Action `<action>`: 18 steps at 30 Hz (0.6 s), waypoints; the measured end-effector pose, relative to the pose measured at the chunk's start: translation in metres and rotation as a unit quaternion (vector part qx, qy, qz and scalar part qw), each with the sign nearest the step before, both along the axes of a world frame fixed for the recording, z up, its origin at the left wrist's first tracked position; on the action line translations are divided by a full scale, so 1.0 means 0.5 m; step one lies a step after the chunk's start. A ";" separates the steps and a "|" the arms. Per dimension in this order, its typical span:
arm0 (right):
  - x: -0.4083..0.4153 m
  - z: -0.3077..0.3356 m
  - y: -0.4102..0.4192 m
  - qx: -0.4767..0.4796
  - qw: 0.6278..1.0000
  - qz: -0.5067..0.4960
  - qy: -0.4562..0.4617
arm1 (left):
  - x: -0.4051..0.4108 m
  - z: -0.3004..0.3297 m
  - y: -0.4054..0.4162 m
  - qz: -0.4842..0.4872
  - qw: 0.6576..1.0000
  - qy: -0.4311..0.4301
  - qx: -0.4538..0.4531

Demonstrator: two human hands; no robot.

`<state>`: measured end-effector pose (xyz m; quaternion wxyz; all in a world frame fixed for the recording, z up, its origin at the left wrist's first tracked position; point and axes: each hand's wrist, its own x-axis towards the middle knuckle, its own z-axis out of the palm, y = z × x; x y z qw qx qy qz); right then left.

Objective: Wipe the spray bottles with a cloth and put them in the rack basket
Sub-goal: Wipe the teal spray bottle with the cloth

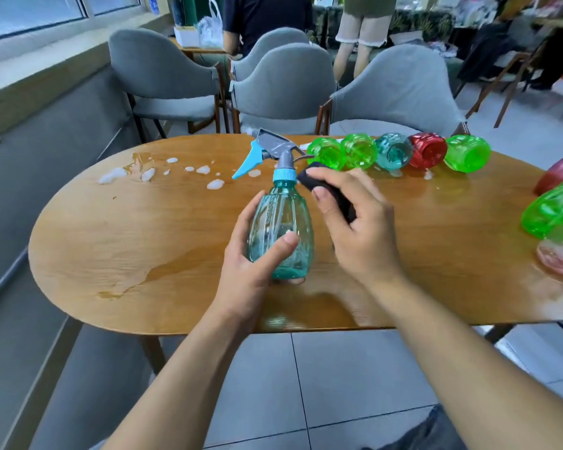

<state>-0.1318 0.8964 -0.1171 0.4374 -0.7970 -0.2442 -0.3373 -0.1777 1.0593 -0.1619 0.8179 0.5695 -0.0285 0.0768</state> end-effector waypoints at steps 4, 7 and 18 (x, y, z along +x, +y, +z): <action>0.038 0.046 -0.011 -0.079 0.995 -0.053 -0.030 | -0.025 0.002 -0.001 -0.025 0.999 0.013 0.015; 0.035 0.060 -0.012 -0.171 0.985 0.002 -0.028 | -0.036 0.006 -0.004 -0.027 0.999 0.016 0.009; 0.041 0.104 -0.011 -0.248 0.969 -0.004 -0.014 | -0.046 0.014 -0.013 -0.051 0.999 0.019 0.000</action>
